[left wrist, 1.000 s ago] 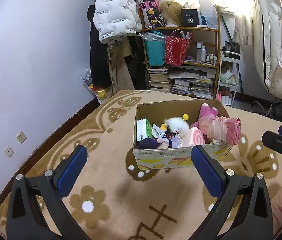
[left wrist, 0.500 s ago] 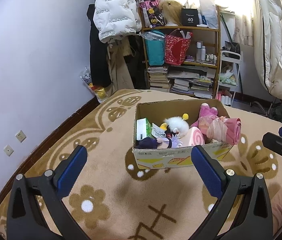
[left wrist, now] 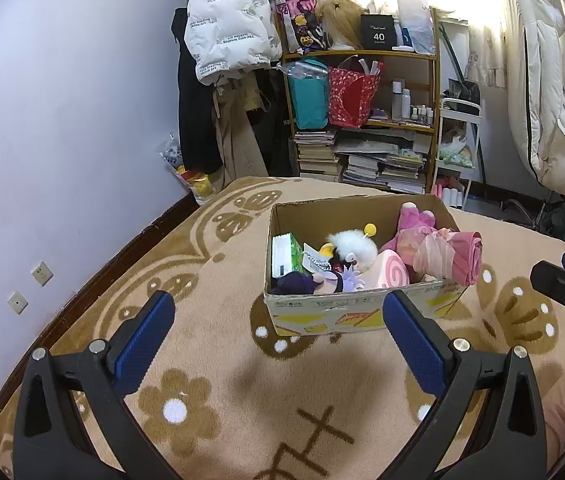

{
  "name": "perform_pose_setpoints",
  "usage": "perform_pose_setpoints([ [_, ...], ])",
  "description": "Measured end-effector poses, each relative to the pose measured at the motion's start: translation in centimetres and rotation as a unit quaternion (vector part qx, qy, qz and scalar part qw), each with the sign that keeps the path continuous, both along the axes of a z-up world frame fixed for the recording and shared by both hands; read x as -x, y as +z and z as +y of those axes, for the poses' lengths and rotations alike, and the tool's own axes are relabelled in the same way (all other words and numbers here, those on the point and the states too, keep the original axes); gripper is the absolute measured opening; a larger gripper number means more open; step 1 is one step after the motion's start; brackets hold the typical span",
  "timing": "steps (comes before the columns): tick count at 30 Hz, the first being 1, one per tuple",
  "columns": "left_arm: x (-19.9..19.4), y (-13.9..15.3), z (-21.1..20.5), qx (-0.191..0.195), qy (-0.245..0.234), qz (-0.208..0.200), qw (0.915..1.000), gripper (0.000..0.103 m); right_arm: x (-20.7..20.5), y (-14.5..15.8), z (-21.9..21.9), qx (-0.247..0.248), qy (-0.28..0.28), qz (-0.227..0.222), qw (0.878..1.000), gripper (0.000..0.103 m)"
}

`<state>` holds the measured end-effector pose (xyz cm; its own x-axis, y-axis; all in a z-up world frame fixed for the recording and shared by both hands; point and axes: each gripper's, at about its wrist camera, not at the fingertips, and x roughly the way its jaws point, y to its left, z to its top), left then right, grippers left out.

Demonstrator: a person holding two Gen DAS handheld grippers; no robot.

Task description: Organize soft objects

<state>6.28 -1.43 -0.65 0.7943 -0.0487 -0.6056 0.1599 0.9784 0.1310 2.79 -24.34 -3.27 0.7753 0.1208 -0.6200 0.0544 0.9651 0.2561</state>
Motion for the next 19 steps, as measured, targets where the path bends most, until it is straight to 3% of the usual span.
perform_pose_setpoints([
  [19,0.20,-0.24,-0.01,-0.001,-0.002,0.003,1.0000,0.103,0.22,0.15,-0.07,-0.004,-0.005,-0.013,1.000,0.103],
])
